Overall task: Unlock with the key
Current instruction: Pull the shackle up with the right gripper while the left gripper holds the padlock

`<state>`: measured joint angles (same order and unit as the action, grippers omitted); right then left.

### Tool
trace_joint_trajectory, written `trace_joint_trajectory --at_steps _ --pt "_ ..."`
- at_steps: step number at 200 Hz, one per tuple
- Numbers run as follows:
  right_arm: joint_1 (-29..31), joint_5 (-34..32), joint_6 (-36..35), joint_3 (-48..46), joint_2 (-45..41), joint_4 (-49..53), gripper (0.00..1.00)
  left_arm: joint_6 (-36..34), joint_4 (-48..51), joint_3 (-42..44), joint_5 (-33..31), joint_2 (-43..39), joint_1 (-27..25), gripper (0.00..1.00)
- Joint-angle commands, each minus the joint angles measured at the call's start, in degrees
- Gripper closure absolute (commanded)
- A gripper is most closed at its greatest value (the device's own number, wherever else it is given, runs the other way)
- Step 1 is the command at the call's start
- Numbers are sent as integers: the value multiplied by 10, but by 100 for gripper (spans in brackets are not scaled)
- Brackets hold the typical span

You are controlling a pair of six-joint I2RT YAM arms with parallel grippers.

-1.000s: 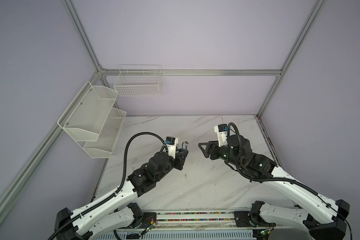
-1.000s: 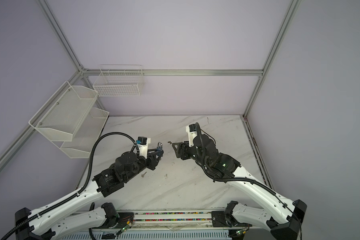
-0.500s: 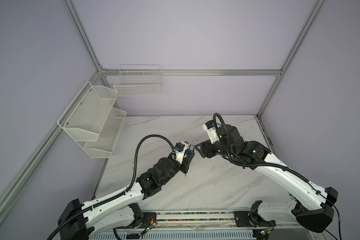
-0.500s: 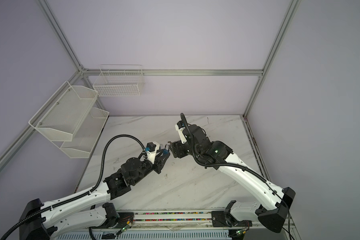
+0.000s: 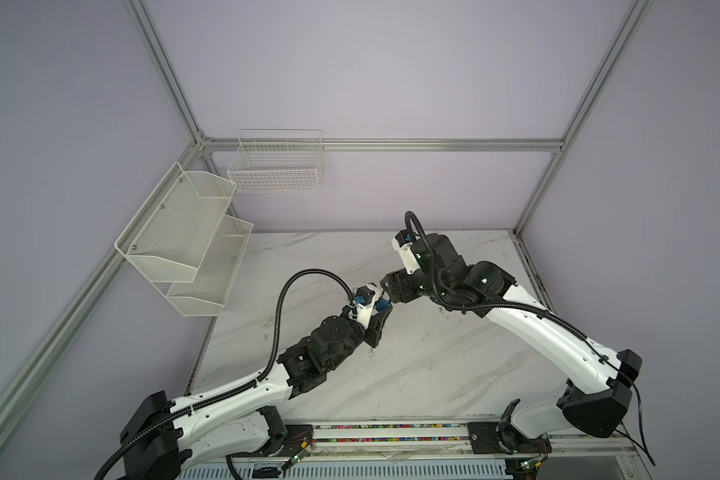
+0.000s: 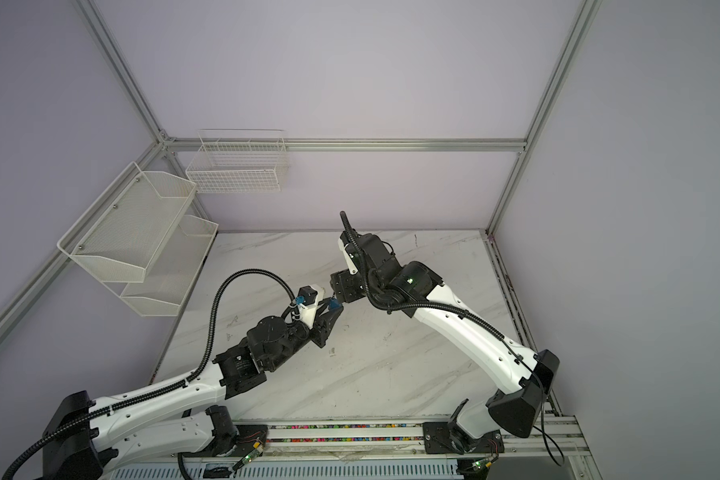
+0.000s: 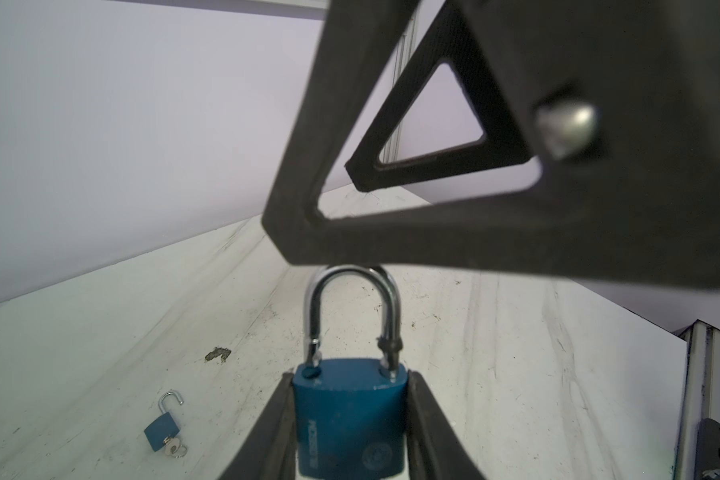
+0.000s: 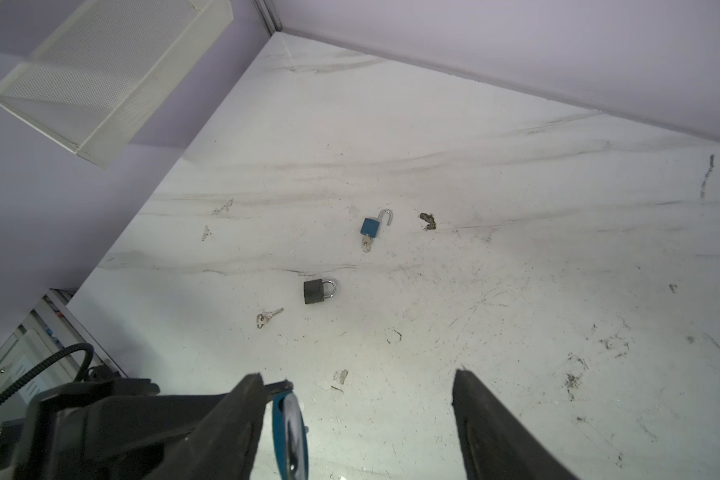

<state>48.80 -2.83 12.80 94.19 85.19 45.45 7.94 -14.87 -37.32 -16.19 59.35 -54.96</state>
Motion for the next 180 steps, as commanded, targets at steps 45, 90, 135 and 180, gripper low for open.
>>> trace_joint_trajectory --at_steps 45,90,135,180 --pt "-2 -53 -17 51 33 77 25 -9 -57 16 -13 4 -5 100" --pt "-2 -70 -11 61 50 99 23 -15 -61 20 -12 6 -6 100" --pt "-10 -77 -12 71 55 115 17 -21 -66 31 -12 -1 -6 100" --pt "-30 -37 -29 74 61 142 16 -33 -83 40 -1 -6 -7 100"
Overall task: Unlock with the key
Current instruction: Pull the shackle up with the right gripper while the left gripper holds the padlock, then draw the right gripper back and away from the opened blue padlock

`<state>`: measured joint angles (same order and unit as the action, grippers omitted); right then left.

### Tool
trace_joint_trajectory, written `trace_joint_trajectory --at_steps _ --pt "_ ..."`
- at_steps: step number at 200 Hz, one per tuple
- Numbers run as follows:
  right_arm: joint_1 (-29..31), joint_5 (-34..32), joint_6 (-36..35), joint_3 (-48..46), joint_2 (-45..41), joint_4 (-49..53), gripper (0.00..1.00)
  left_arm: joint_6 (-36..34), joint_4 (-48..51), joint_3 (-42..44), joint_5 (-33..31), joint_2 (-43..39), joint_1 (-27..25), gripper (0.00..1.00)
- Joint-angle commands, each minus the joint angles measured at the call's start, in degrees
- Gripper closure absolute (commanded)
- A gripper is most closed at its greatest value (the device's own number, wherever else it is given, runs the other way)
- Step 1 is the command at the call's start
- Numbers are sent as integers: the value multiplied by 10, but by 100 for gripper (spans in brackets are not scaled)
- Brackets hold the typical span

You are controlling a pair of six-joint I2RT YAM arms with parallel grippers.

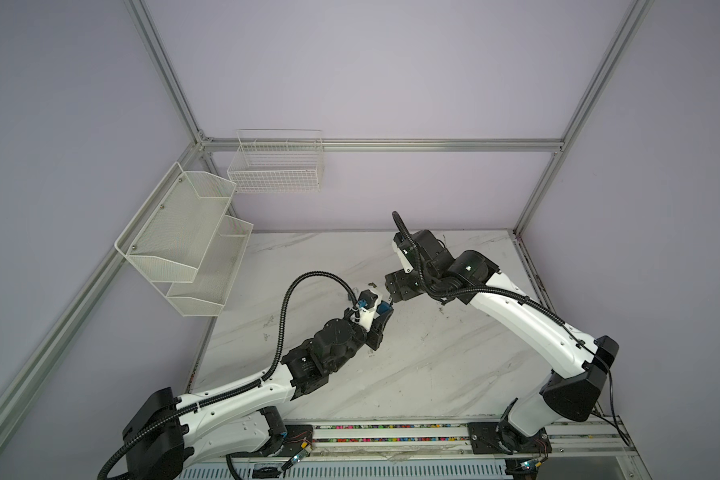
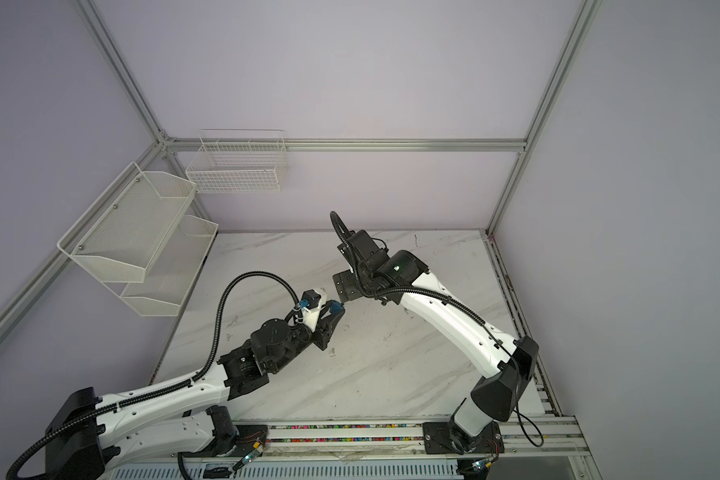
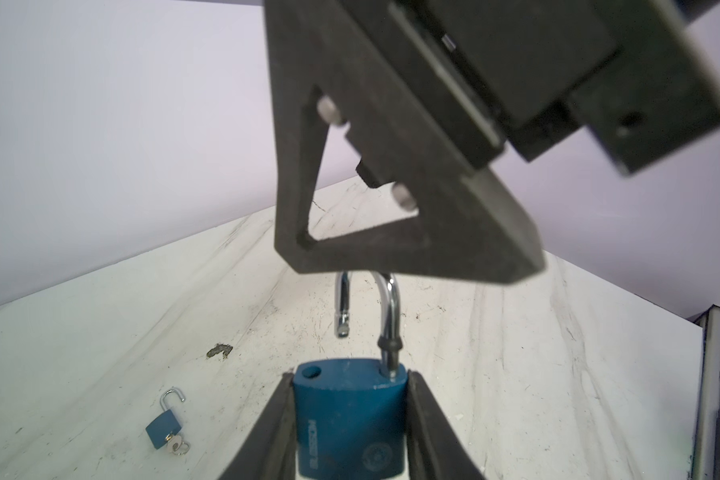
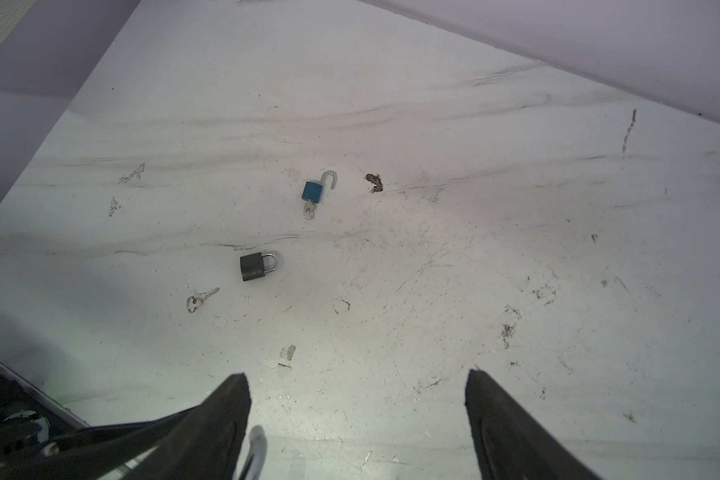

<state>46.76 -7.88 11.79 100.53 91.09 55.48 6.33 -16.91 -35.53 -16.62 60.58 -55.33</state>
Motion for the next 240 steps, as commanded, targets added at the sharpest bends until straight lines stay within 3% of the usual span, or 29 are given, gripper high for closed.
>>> trace_joint_trajectory --at_steps 1,79,107,137,240 --pt "-10 14 -19 10 2 42 16 -17 -63 22 4 -19 -4 100" --pt "-32 61 -37 -15 -26 40 15 -26 -91 35 9 -21 -5 100" --pt "-37 11 -22 -2 -39 48 15 -31 -96 39 15 -22 -4 100" --pt "-37 69 -38 20 -35 39 15 -32 -96 35 24 -19 -4 100" --pt "-53 78 -42 -15 -26 33 14 -34 -111 27 11 -6 -5 100"
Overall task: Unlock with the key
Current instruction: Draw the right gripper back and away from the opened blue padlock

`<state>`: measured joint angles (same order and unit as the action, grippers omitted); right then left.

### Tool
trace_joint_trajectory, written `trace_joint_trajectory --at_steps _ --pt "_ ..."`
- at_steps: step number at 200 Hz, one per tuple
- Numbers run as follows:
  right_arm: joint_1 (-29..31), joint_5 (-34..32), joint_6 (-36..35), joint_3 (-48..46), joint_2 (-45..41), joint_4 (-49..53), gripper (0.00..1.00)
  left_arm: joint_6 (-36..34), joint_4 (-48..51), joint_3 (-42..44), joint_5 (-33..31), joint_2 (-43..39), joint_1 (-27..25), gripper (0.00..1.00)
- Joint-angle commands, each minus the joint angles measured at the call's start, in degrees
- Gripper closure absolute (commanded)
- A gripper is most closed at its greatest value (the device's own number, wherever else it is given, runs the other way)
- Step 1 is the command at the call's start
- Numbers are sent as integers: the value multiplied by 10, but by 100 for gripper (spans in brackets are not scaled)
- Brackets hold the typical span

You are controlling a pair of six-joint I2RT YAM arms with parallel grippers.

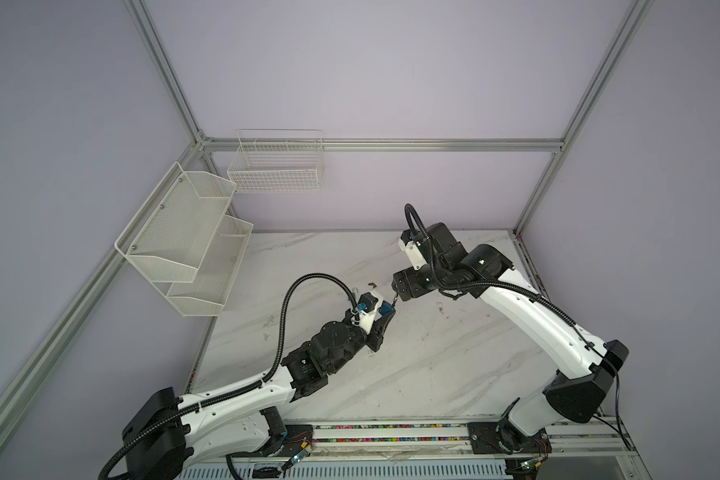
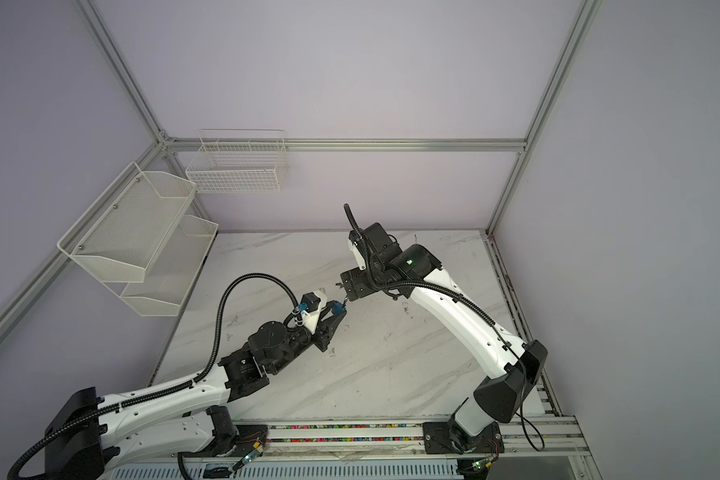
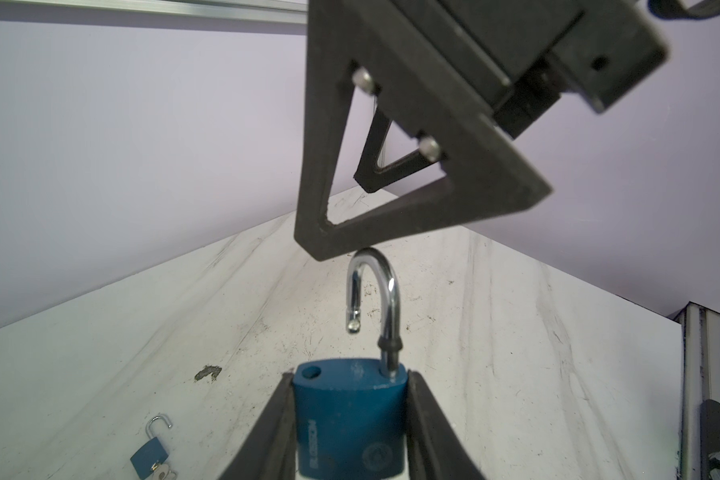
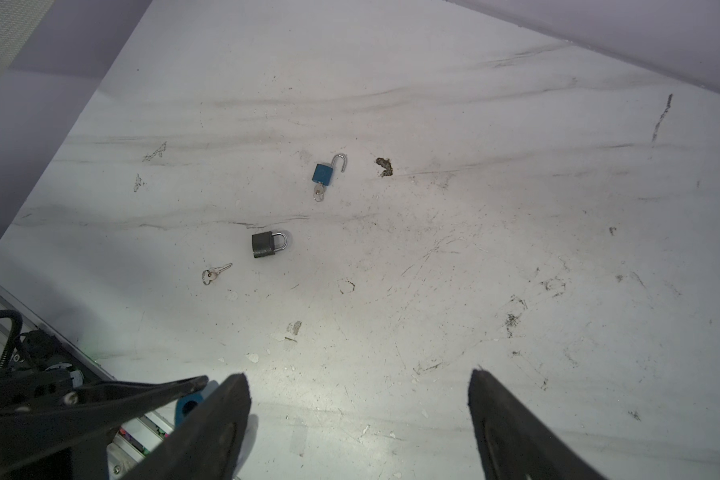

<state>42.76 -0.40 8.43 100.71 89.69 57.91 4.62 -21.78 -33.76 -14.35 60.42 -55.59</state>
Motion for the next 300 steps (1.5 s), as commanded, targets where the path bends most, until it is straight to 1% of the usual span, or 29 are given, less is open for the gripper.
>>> trace_joint_trajectory --at_steps 1,32,54,69,78,87,101,127,142,170,201,227,252,291,300 --pt "-13 4 -9 -18 -13 9 14 -17 -63 9 -12 -5 -2 100" --pt "-25 43 -19 -36 -29 4 14 -16 -79 17 -15 -9 -2 100" --pt "-27 58 -19 -46 -39 3 14 -13 -88 19 -25 -7 -2 100" --pt "-27 91 -18 -54 -52 -2 14 -10 -90 16 -27 -3 -2 100" --pt "-27 115 -17 -62 -61 -25 14 -9 -90 14 -26 1 -2 100" --pt "-27 122 -16 -66 -69 -30 14 -8 -90 12 -26 5 -2 100" --pt "-28 117 -15 -72 -79 -32 14 -7 -90 10 -30 8 -2 100" --pt "-29 67 -6 -79 -85 -18 14 -6 -90 8 -25 9 -2 100" --pt "-30 61 -5 -72 -90 -20 14 -7 -89 8 -24 9 -2 100" --pt "-31 27 3 -34 -80 -22 14 -11 -88 9 13 7 -2 100" --pt "-31 79 -8 -17 -56 -40 14 -17 -82 4 24 13 -2 100" --pt "-31 113 -8 -32 -42 -52 14 -17 -81 -2 20 16 -2 100" --pt "-31 108 -7 -53 -43 -56 14 -11 -79 -3 1 14 -2 100" --pt "-43 102 -1 -78 -61 -52 13 -11 -85 6 -5 4 -2 100" --pt "-49 112 -1 -84 -67 -51 13 -11 -88 9 -4 2 -2 100"
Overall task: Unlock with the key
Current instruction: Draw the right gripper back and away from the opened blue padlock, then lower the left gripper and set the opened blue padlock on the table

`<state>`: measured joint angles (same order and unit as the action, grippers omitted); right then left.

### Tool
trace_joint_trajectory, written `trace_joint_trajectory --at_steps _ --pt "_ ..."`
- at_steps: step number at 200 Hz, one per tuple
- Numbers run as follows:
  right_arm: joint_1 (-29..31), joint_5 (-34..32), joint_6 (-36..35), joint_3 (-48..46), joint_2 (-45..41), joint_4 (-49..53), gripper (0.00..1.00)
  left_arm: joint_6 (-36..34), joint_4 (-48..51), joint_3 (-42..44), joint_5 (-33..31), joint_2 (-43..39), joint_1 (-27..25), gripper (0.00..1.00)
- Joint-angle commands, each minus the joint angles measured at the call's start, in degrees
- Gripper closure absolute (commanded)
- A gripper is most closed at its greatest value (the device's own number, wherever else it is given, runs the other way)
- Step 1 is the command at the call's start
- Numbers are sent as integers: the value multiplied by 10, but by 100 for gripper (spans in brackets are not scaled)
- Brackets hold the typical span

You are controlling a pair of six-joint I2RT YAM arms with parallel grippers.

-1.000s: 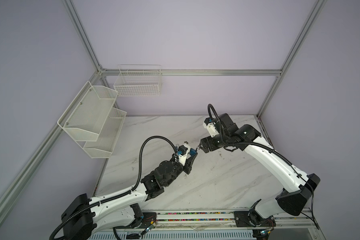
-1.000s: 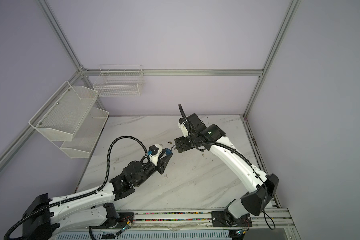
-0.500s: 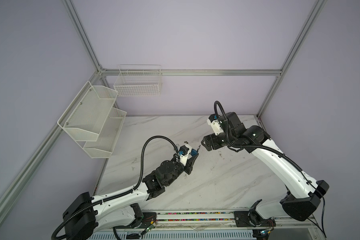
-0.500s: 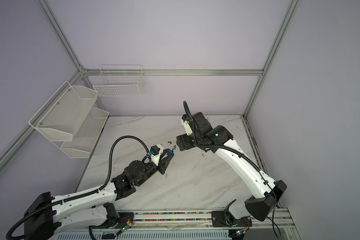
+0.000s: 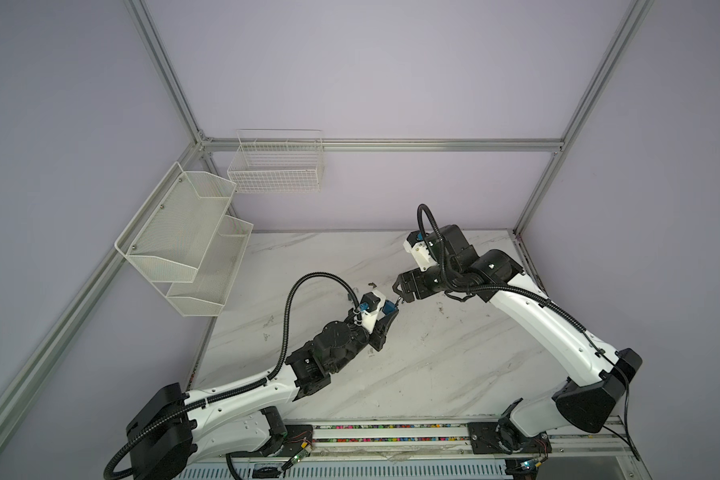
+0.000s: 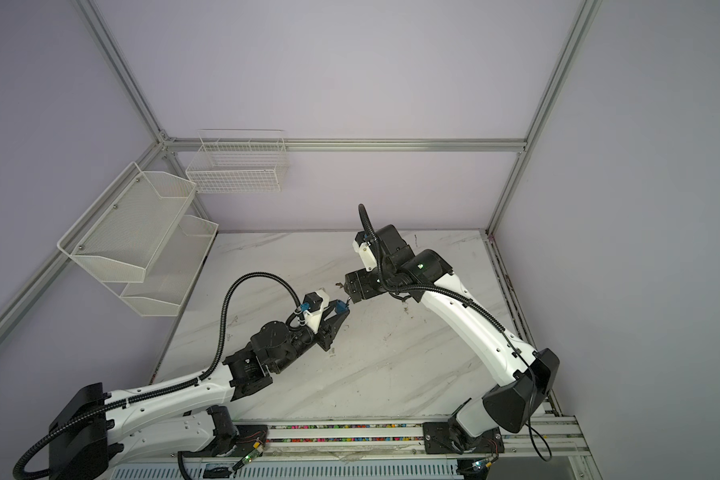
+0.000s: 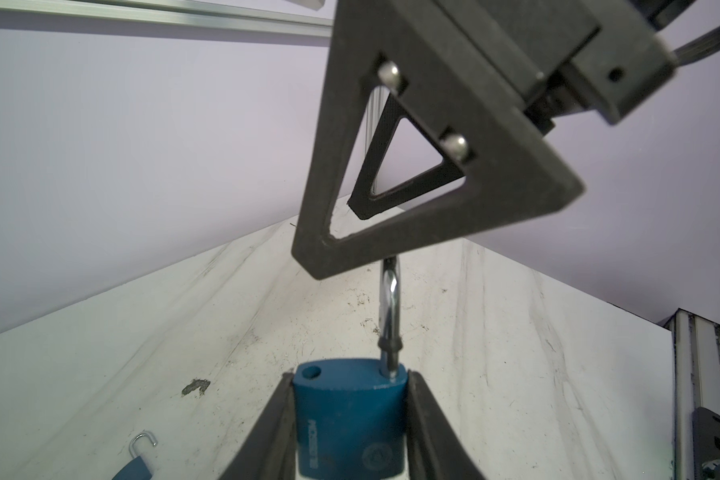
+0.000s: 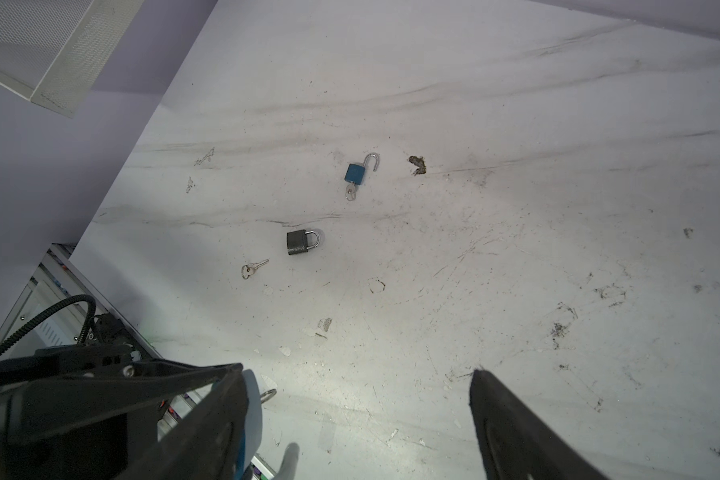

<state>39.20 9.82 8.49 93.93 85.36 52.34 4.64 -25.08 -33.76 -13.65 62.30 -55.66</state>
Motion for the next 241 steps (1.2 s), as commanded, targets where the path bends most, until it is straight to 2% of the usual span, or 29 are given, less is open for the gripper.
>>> trace_joint_trajectory --at_steps 1,84,140,184,206,241 --pt "-14 11 -1 -17 -24 5 13 -11 -56 9 -11 -16 -1 100" --pt "-33 86 -10 -49 -63 0 13 -10 -67 12 -17 -15 -1 100" --pt "-40 58 -4 -56 -64 0 13 -1 -65 8 -36 -11 -1 100" --pt "-53 -52 28 -50 -95 -12 12 36 -25 -31 -75 34 -1 100" --pt "-59 -145 61 -58 -104 -25 5 73 29 -83 -103 84 -1 100" --pt "-77 -183 99 -109 -131 -89 3 158 129 -180 -157 175 0 100"
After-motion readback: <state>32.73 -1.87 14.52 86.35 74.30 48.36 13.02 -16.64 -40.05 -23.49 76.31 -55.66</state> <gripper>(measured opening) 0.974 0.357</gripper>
